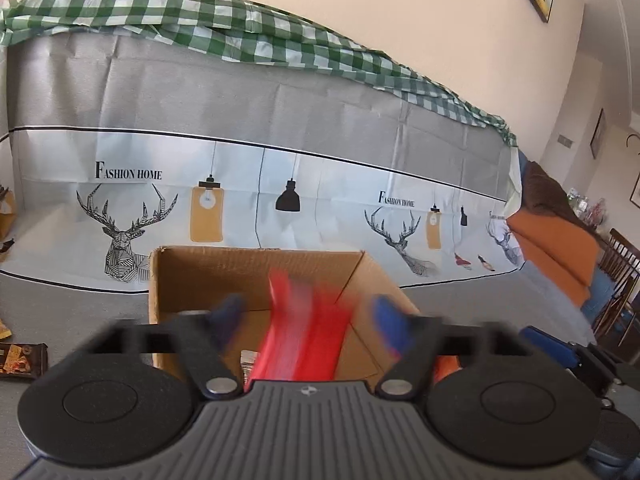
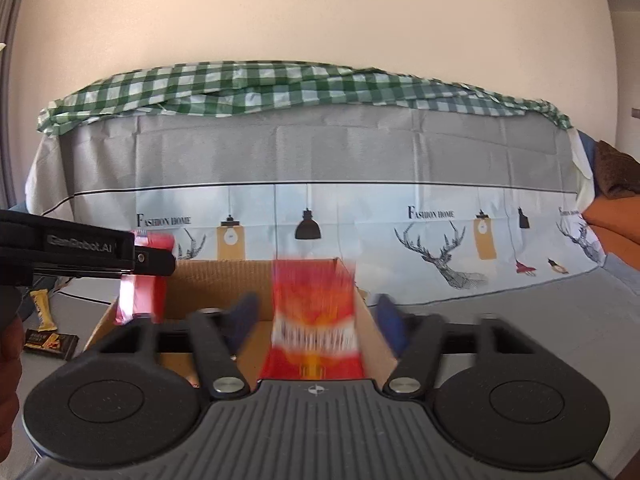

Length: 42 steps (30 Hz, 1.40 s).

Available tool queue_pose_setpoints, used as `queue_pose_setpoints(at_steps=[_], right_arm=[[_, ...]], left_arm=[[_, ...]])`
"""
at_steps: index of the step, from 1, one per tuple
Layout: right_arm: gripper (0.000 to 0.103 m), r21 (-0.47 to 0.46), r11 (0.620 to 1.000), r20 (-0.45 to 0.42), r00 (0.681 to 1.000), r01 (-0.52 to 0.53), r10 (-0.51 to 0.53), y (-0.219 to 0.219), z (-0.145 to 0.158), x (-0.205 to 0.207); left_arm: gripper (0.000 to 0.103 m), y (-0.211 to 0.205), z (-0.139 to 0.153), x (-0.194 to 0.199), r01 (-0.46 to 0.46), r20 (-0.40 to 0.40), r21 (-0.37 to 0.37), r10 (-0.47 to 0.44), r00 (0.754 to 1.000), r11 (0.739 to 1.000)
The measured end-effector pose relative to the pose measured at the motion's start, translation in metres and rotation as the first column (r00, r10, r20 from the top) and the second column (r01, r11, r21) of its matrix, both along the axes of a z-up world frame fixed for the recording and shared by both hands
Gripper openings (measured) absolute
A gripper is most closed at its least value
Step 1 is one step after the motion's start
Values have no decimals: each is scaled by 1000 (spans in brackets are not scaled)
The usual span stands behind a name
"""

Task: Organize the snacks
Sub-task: 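Open the right tool over the box while the left tool releases its red packet, then move both open tools back down to the cracker bar and wafer stick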

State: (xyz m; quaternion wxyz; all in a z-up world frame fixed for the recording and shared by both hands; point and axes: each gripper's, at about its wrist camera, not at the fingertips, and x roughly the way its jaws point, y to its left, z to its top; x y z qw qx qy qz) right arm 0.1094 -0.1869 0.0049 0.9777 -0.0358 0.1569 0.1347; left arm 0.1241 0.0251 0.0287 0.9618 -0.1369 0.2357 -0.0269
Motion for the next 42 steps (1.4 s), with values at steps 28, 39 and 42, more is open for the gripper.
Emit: queue_pose_setpoints(at_steps=[28, 39, 42], right_arm=[[24, 65, 964, -70, 962, -259, 263, 116, -4, -24], [24, 41, 869, -56, 867, -493, 495, 187, -9, -59], [24, 22, 826, -83, 822, -563, 563, 206, -11, -62]], left_arm=[[37, 172, -16, -17, -303, -237, -85, 276, 932, 949], [37, 283, -58, -45, -493, -386, -128, 415, 824, 861], [37, 308, -59, -54, -533, -388, -183, 438, 811, 826]])
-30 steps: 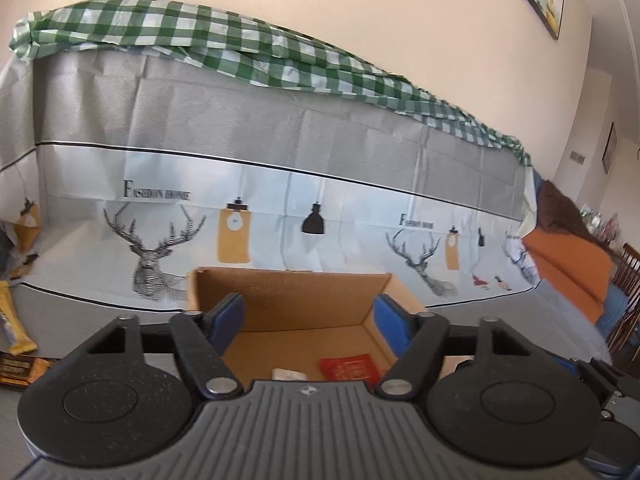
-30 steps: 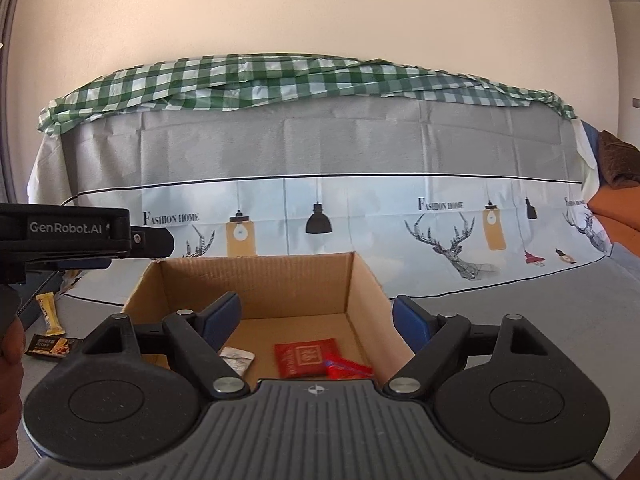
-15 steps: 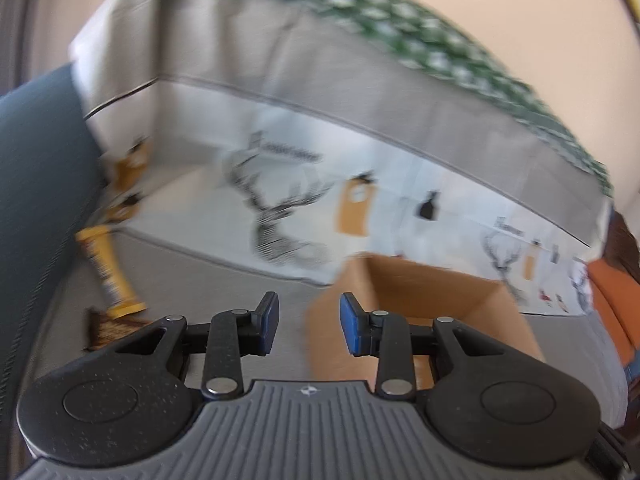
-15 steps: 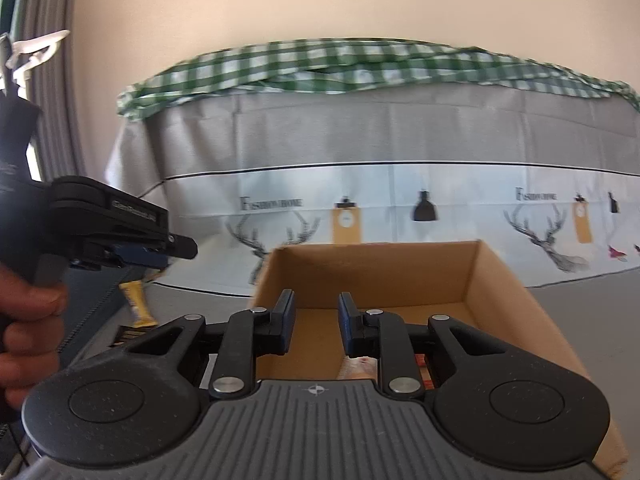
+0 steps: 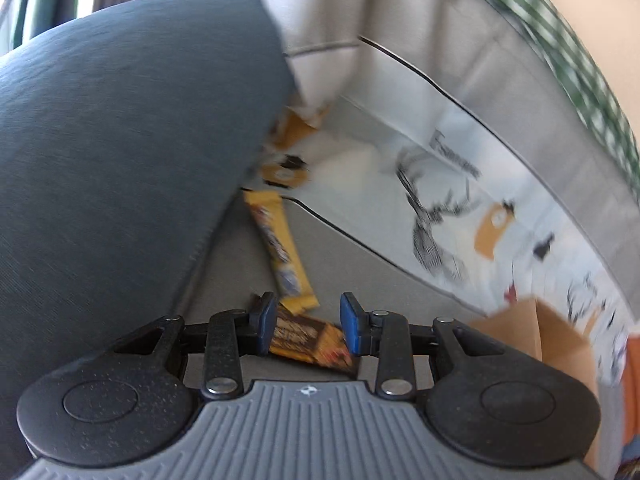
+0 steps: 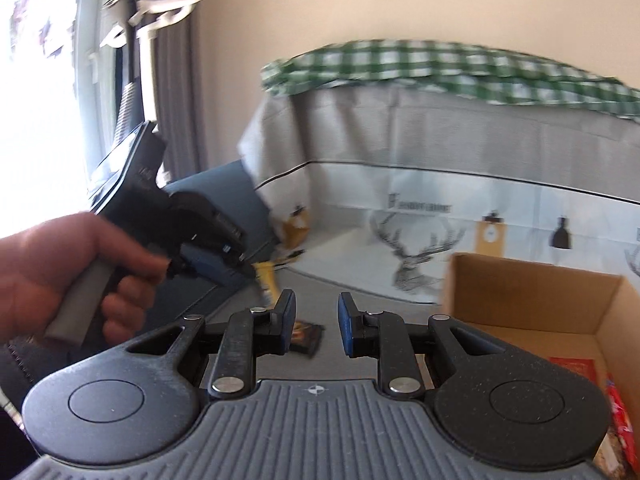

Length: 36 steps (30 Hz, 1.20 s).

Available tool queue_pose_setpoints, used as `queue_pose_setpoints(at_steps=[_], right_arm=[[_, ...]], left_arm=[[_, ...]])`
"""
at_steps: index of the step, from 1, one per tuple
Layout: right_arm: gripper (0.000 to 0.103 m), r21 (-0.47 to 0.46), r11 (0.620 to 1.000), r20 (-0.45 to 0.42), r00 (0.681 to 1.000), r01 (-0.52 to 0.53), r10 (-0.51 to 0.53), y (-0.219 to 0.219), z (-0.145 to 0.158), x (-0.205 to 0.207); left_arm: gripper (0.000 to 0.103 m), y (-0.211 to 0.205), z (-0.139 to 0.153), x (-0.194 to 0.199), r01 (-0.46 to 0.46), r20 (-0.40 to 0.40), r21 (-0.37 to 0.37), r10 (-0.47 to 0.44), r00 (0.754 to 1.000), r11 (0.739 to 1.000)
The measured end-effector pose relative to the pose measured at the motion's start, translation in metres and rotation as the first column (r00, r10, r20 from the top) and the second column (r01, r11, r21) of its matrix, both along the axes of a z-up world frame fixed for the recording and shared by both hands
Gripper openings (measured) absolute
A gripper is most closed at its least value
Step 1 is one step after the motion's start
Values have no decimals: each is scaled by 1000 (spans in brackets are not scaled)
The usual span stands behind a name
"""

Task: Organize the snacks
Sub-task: 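Move both open tools back down to the cracker bar and wafer stick, then grasp the dark cracker bar with the right tool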

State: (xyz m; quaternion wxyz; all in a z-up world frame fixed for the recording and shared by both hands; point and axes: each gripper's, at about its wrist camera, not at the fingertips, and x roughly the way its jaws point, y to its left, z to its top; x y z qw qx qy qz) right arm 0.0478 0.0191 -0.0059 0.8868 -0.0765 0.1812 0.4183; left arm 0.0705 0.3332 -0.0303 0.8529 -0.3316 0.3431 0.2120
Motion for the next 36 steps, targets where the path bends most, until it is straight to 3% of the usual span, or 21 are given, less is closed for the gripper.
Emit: queue_pose_setpoints(at_steps=[3, 5, 8, 13, 19, 25, 27, 29, 31, 36], right_arm=[[35, -84, 991, -43, 994, -103, 100, 34, -3, 10], [52, -175, 972, -29, 988, -154, 151, 65, -4, 19], [68, -269, 939, -30, 976, -214, 214, 109, -9, 40], [79, -408, 853, -86, 944, -326, 319, 165, -33, 75], [85, -489, 777, -180, 918, -396, 354, 206, -70, 114], [85, -551, 711, -263, 899, -437, 349, 222, -106, 131], [79, -534, 718, -287, 894, -448, 345, 219, -108, 131], [51, -505, 730, -332, 885, -460, 327, 214, -105, 131], [42, -491, 736, -356, 879, -465, 317, 205, -101, 126], [41, -496, 776, -375, 902, -390, 214, 170, -89, 99]], left_arm=[[37, 15, 0, -4, -27, 16, -50, 28, 999, 998], [37, 19, 0, -4, -22, 27, -75, 24, 999, 997], [37, 23, 2, -3, -26, 32, -86, 29, 999, 996], [38, 27, 1, 2, -35, 37, -124, 40, 999, 992], [38, 25, -1, 6, -37, 21, -144, 41, 999, 989], [38, 27, -2, 7, -37, 26, -169, 42, 999, 985], [38, 28, -4, 6, -46, 24, -176, 51, 998, 983], [38, 28, -4, 6, -51, 22, -182, 56, 998, 982], [38, 28, -4, 6, -50, 21, -182, 55, 998, 982], [38, 30, -5, 2, -53, 24, -184, 58, 998, 982]])
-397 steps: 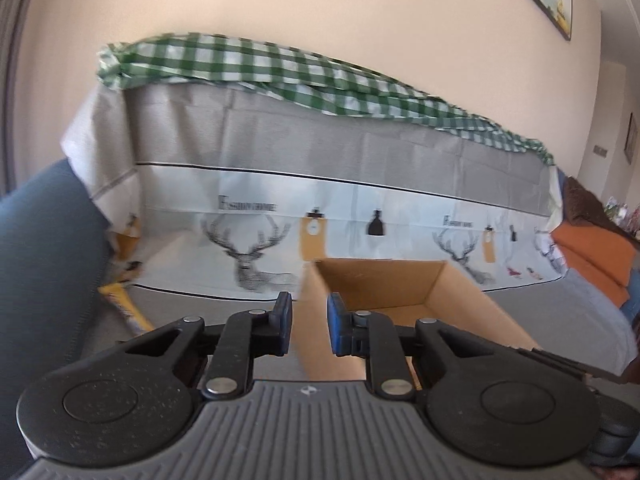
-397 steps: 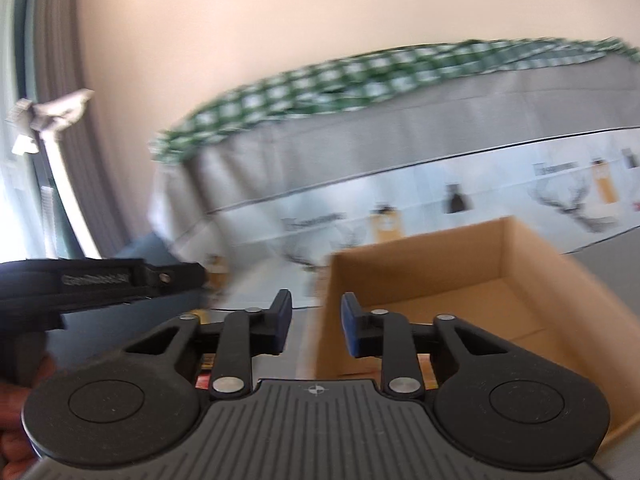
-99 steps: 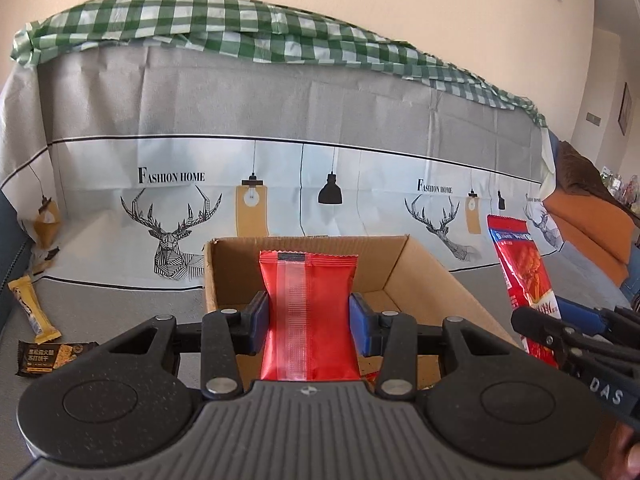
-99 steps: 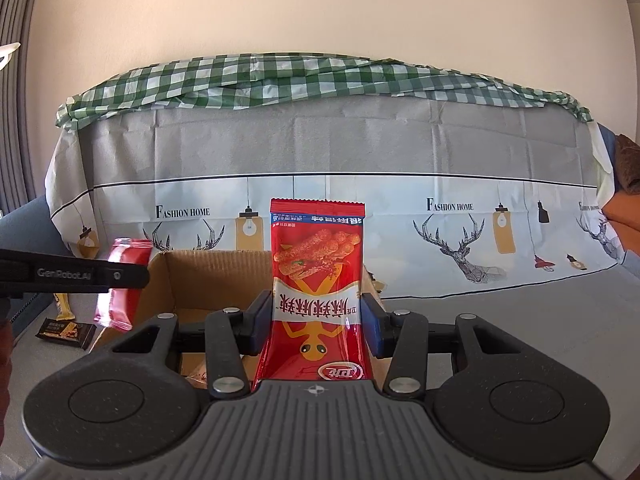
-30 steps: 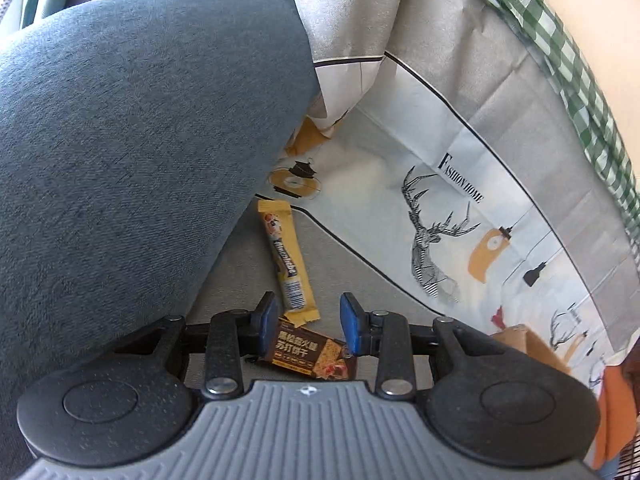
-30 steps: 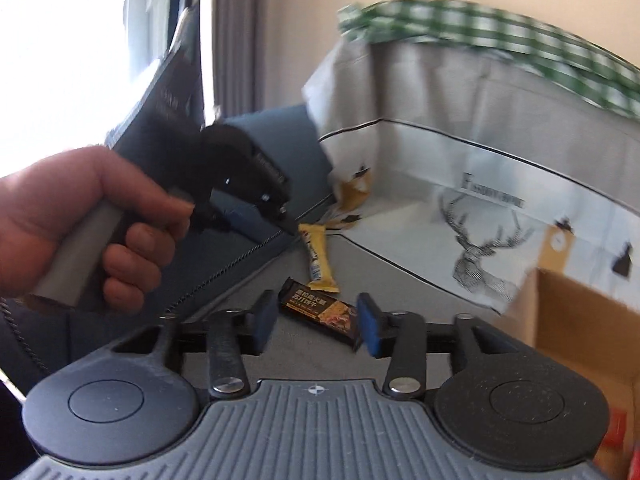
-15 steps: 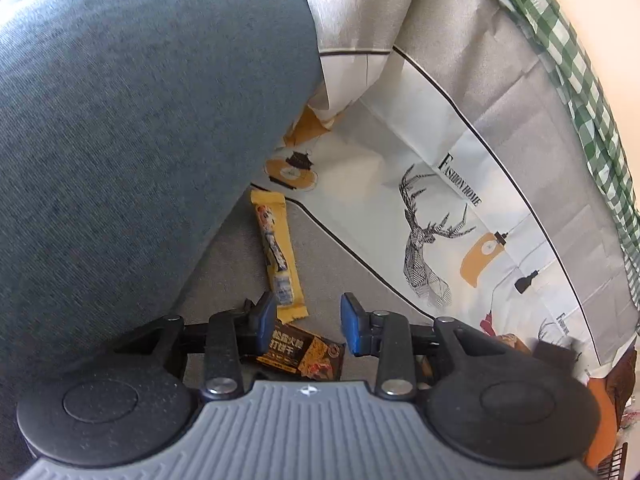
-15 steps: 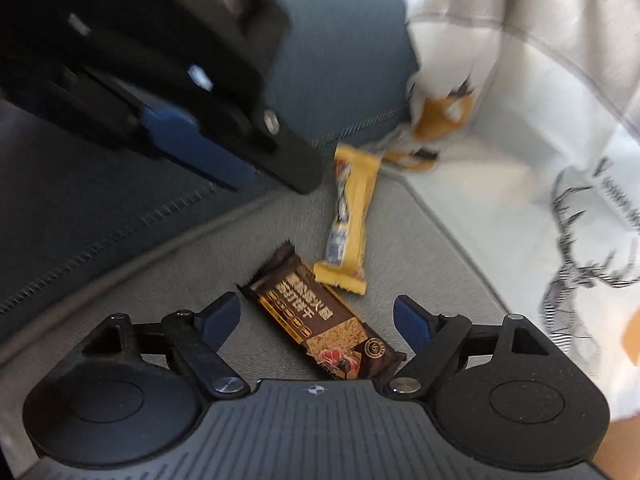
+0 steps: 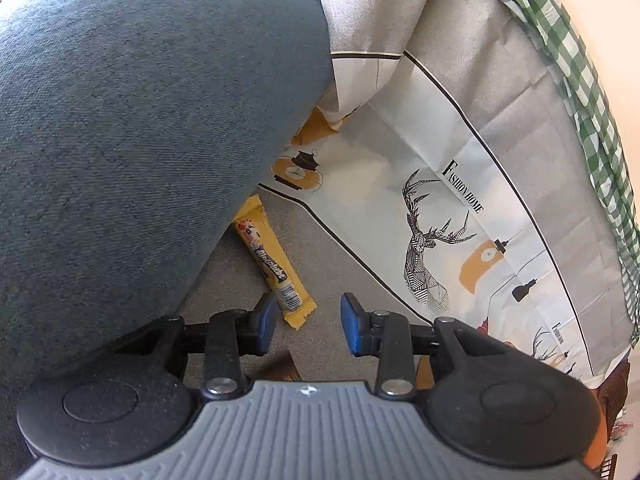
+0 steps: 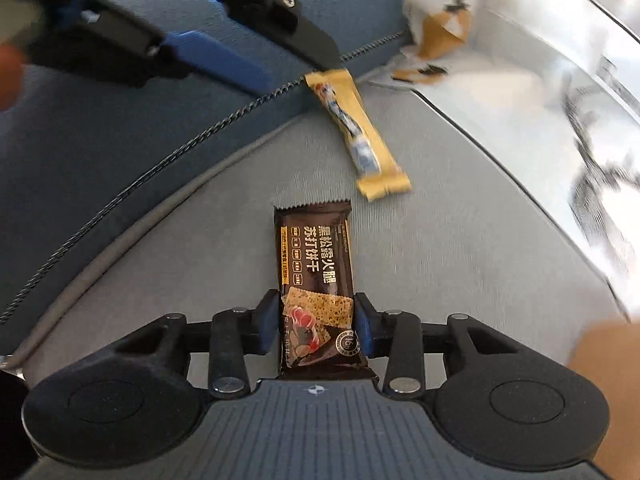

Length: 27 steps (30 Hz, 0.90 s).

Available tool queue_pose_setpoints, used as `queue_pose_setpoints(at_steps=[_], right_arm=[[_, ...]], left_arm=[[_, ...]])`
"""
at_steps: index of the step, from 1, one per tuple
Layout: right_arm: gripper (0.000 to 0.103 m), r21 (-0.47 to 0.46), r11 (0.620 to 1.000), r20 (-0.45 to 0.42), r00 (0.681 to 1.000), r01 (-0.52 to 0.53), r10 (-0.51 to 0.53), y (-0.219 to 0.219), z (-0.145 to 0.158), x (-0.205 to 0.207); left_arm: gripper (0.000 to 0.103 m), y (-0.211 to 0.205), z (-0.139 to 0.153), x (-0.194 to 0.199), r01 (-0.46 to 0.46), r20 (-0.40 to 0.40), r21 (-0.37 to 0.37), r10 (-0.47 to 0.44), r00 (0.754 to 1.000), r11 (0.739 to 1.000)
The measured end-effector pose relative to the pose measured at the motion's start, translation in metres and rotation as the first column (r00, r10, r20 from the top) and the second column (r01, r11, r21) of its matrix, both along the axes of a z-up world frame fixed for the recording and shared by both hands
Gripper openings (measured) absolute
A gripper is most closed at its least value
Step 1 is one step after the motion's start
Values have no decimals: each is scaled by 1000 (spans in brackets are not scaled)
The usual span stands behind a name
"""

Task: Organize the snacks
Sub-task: 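Grasp the dark cracker bar with the right tool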

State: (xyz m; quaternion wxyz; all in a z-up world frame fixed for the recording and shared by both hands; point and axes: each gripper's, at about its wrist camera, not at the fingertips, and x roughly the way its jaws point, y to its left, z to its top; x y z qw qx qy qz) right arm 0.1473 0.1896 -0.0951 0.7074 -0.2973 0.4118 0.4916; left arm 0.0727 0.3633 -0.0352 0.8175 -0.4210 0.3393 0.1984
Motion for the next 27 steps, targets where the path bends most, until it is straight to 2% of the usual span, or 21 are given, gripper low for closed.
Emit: queue_pose_setpoints(at_steps=[3, 7, 11, 15, 19, 22, 27], right_arm=[[41, 5, 988, 3, 988, 156, -156, -31, 9, -19], [41, 62, 945, -16, 947, 320, -320, -75, 16, -48], [41, 103, 887, -46, 893, 450, -448, -105, 1, -57], [42, 112, 832, -51, 839, 544, -541, -110, -18, -52], [48, 105, 822, -74, 828, 560, -555, -107, -21, -47], [48, 97, 820, -85, 825, 564, -558, -107, -26, -46], [48, 93, 821, -87, 826, 564, -557, -105, -29, -44]], left_arm=[[38, -1, 0, 0, 5, -8, 11, -5, 1000, 1000], [38, -5, -2, 3, 4, -26, 26, -3, 1000, 1000], [38, -11, -8, 10, 6, -51, 34, -4, 999, 999], [38, -13, -17, 19, 6, -59, 25, -4, 998, 1000], [38, -12, -26, 27, -18, -53, 31, 19, 998, 999], [38, -13, -34, 36, -37, -62, 48, 40, 997, 998], [38, -15, -40, 50, -79, -67, 108, 87, 994, 991]])
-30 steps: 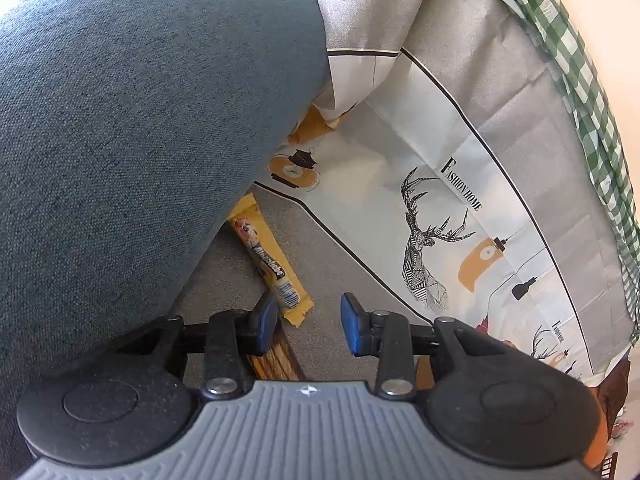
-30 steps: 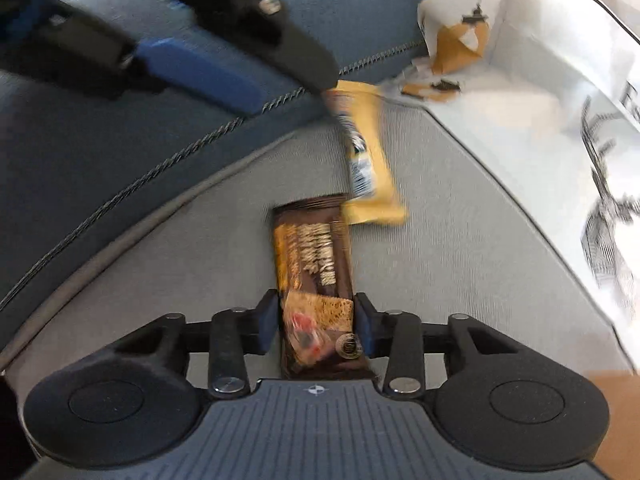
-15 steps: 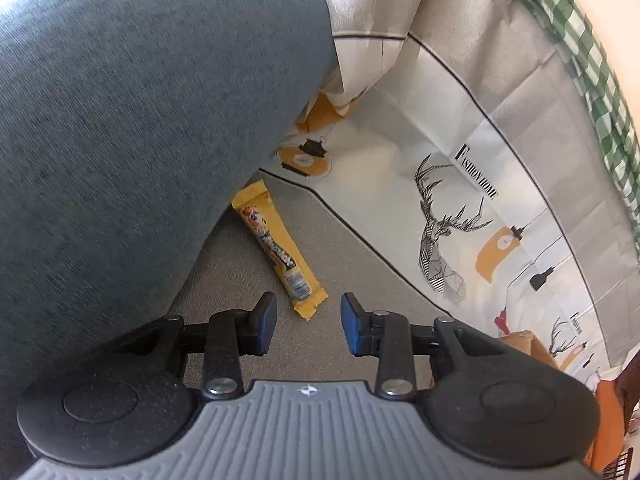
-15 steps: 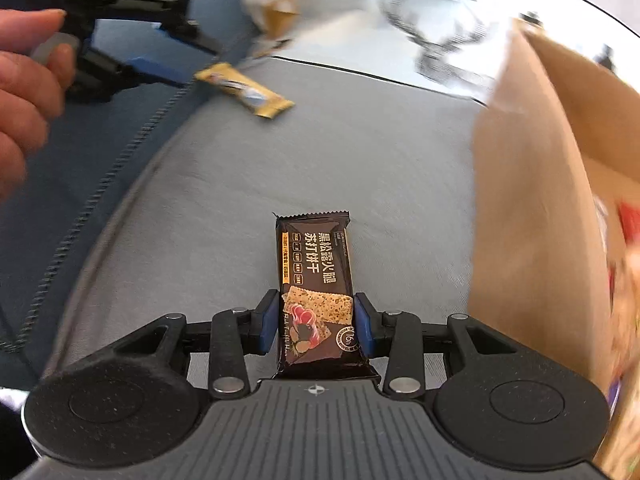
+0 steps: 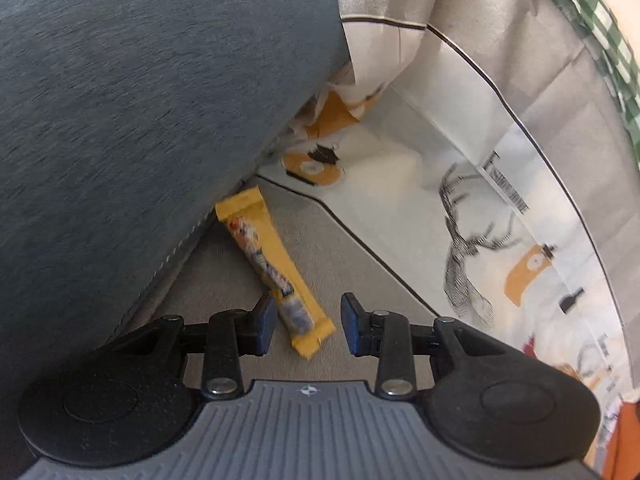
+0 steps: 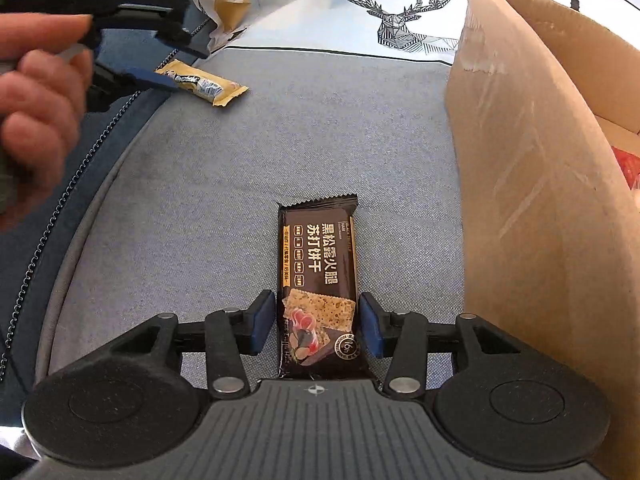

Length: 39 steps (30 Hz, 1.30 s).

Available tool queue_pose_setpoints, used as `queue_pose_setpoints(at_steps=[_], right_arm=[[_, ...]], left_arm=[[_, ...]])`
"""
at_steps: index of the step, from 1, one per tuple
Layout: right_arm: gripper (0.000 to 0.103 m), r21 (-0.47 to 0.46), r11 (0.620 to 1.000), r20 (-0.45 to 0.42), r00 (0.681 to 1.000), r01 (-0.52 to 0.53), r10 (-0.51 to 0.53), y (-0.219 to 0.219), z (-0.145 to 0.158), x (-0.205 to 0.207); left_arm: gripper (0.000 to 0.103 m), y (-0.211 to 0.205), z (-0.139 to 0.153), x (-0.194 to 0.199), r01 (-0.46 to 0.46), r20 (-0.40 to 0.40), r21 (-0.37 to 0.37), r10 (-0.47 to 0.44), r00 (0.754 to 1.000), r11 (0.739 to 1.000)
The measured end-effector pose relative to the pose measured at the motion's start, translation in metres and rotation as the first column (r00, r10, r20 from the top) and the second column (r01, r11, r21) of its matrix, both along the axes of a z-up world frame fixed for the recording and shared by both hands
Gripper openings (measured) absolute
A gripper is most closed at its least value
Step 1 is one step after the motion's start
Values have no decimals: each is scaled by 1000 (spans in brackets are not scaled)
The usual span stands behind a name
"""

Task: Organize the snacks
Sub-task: 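Grasp the dark cracker bar with the right tool, then grasp the yellow wafer stick with the left tool while the right tool holds the cracker bar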

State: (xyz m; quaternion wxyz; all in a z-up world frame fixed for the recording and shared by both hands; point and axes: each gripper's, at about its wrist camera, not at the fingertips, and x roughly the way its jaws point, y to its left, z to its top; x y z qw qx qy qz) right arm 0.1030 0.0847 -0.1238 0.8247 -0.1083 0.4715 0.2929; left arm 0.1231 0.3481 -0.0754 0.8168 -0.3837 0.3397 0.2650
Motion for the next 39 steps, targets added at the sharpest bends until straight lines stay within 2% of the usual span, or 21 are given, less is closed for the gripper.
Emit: queue_pose_setpoints(at_steps=[5, 13, 14, 15, 19, 25, 31, 35, 39], right_arm=[[48, -6, 1000, 4, 1000, -4, 4, 1, 0, -1], [43, -6, 1000, 3, 1000, -4, 4, 1, -1, 3], [42, -8, 1000, 6, 1000, -4, 4, 1, -1, 3], [41, -9, 1000, 9, 1000, -5, 5, 1, -1, 2], [41, -9, 1000, 16, 1000, -12, 12, 0, 0, 0], [41, -5, 1000, 22, 1000, -14, 14, -3, 1, -2], [41, 18, 1000, 35, 999, -18, 18, -5, 10, -7], [41, 34, 999, 32, 999, -21, 20, -12, 14, -10], [41, 51, 998, 17, 999, -31, 30, -17, 16, -15]], left_arm=[[38, 2, -15, 17, -30, -45, 23, 31, 999, 999], [38, -13, -27, 39, 59, -156, 141, -36, 987, 988], [35, -15, -27, 39, 72, -162, 149, -48, 986, 986], [27, -16, -27, 39, 86, -166, 154, -60, 984, 984], [26, -20, -24, 34, 124, -165, 155, -98, 981, 980], [26, -40, -3, 12, 187, -153, 187, -159, 975, 964], [26, -76, 15, -35, 310, -202, 217, -268, 942, 926], [26, -94, 17, -72, 367, -249, 233, -310, 918, 900], [26, -98, 10, -95, 369, -265, 168, -318, 910, 914]])
